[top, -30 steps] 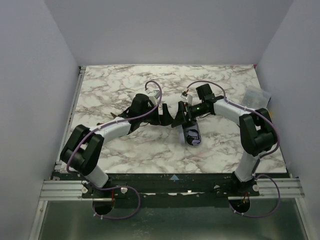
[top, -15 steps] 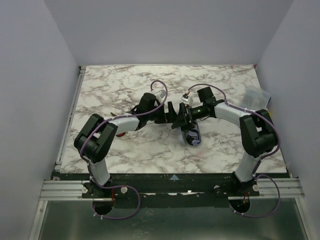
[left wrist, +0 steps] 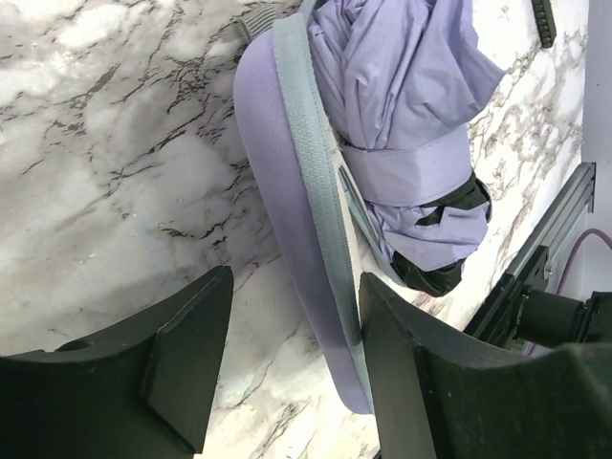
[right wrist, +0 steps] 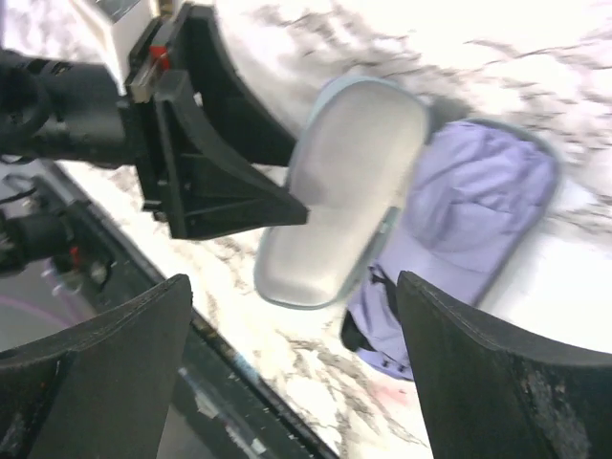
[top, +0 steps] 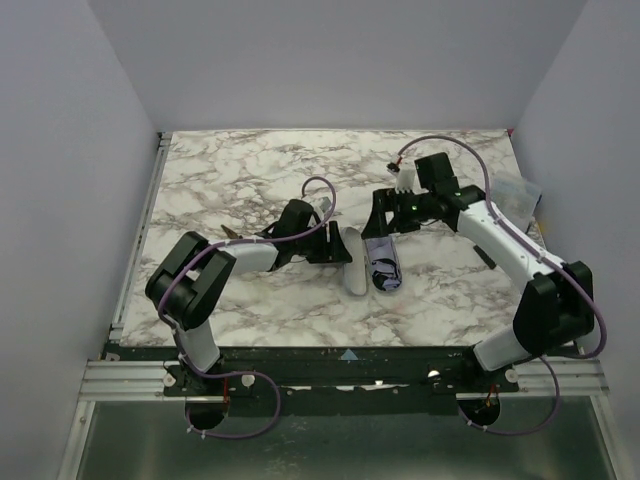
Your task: Open the umbrella
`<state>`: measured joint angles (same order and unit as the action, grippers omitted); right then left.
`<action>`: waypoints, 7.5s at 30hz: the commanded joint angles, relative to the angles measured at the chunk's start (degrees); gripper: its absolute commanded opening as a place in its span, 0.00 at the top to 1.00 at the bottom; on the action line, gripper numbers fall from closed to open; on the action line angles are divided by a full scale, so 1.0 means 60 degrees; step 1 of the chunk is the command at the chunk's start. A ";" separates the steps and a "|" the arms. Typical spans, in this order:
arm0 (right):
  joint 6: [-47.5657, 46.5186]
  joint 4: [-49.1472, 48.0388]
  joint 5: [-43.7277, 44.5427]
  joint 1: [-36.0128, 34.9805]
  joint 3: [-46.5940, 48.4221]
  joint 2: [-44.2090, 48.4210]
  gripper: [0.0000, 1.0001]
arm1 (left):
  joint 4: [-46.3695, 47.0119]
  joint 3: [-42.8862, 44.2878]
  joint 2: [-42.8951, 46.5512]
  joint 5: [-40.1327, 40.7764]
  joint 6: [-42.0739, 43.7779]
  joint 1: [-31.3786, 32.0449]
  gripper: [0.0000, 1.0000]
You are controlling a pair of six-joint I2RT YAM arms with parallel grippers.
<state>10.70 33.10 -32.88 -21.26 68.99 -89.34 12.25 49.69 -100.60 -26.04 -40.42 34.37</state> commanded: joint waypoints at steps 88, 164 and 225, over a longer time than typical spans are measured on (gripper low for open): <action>0.3843 -0.7654 -0.6142 0.1146 0.1638 0.1588 1.00 | -0.2141 0.3563 0.5860 -0.4825 0.3287 -0.2797 0.24; 0.5613 -0.9001 -0.3275 0.0730 0.3418 0.0599 1.00 | -0.0964 -0.0009 0.7198 -0.2493 0.5441 0.0792 0.42; 0.6599 -1.1083 -0.2824 0.0882 0.6578 -0.0712 1.00 | 0.1421 -0.0423 0.4591 -0.6631 0.1361 0.0444 0.63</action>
<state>53.23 -27.20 -59.13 -17.50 103.94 -92.79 28.36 50.15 -74.50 -61.41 -38.15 34.81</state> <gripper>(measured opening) 0.319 0.373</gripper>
